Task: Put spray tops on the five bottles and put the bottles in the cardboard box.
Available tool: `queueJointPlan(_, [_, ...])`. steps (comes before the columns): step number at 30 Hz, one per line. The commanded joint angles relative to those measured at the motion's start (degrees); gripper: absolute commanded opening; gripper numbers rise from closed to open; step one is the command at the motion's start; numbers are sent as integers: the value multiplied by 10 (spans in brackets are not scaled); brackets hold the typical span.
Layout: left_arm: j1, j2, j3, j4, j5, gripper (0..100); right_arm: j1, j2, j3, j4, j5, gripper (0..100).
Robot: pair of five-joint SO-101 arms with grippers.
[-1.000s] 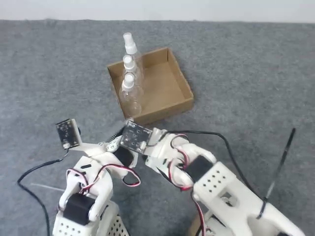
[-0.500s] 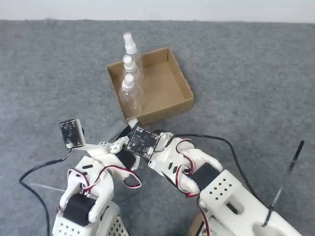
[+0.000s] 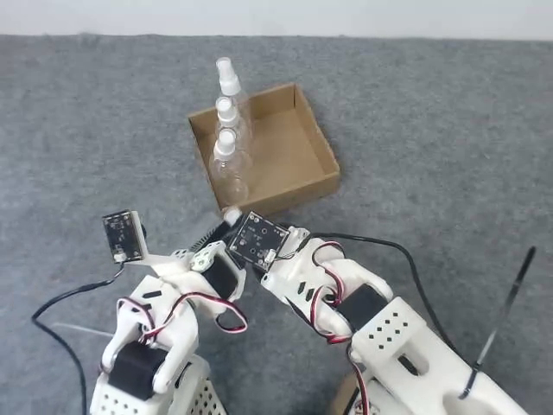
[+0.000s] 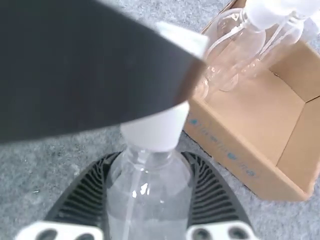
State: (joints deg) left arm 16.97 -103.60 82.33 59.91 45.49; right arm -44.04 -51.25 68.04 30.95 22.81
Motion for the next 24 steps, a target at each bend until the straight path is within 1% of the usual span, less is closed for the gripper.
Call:
queueJointPlan(1, [2,-10,-21,30,-13,13,22,-38,-17,-23,-8,6])
queueJointPlan(4, [2,-10,-21,30,-33,13,22,-38,-17,-23,-8,6])
queueJointPlan(11, [2,-10,-24,28,-33,20,22,-38,-17,-23,-8,6])
queueJointPlan(14, [2,-10,-36,32,-33,86,22,-38,-17,-23,-8,6])
queueJointPlan(18, [2,-10,-36,33,-33,242,22,-38,-17,-23,-8,6])
queueJointPlan(20, [2,-10,-38,46,-33,299,22,-38,-17,-23,-8,6])
queueJointPlan(22, [1,-10,-38,49,-33,325,22,-38,-17,-23,-8,6])
queueJointPlan(24, [-1,-10,-39,49,-32,322,22,-38,-17,-23,-8,6])
